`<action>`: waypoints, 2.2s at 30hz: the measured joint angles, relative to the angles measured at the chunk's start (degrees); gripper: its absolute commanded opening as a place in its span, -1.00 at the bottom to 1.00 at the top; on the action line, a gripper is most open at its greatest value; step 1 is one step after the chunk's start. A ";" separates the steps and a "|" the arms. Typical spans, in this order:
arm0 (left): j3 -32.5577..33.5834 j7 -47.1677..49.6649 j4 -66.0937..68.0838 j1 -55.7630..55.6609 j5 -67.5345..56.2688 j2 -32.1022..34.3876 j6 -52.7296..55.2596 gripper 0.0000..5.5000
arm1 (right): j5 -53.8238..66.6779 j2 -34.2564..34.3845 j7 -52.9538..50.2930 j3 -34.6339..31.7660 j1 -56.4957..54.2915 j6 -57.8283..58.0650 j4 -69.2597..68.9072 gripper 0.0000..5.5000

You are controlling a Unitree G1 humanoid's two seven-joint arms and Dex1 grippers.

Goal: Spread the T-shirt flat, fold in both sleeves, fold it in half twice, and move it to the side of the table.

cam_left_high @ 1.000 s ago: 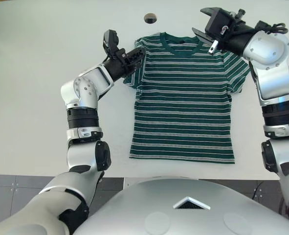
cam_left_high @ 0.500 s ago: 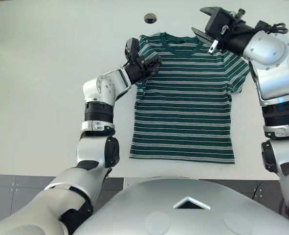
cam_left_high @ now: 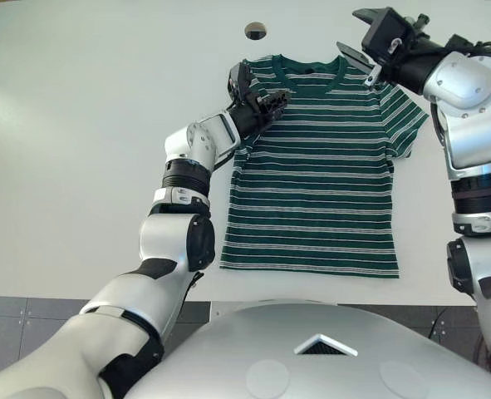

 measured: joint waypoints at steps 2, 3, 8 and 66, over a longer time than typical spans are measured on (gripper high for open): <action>0.74 -0.03 0.17 -0.37 -0.28 -0.54 -0.08 -0.29 | 0.28 -0.46 0.00 -0.10 0.02 -0.01 0.18 -0.26; 0.92 -0.03 0.23 -0.44 -0.28 -0.74 -0.10 -0.21 | 0.43 -0.73 0.00 -0.25 0.03 -0.02 0.23 -0.26; 0.11 -2.15 -9.84 1.06 -1.64 -2.24 0.46 -0.11 | 2.51 -2.33 -0.02 -3.70 0.46 1.40 3.35 -0.26; 5.31 9.25 -55.90 21.71 8.49 13.86 -39.75 -0.10 | 17.76 -5.90 12.55 -17.94 -11.70 22.90 47.93 -0.95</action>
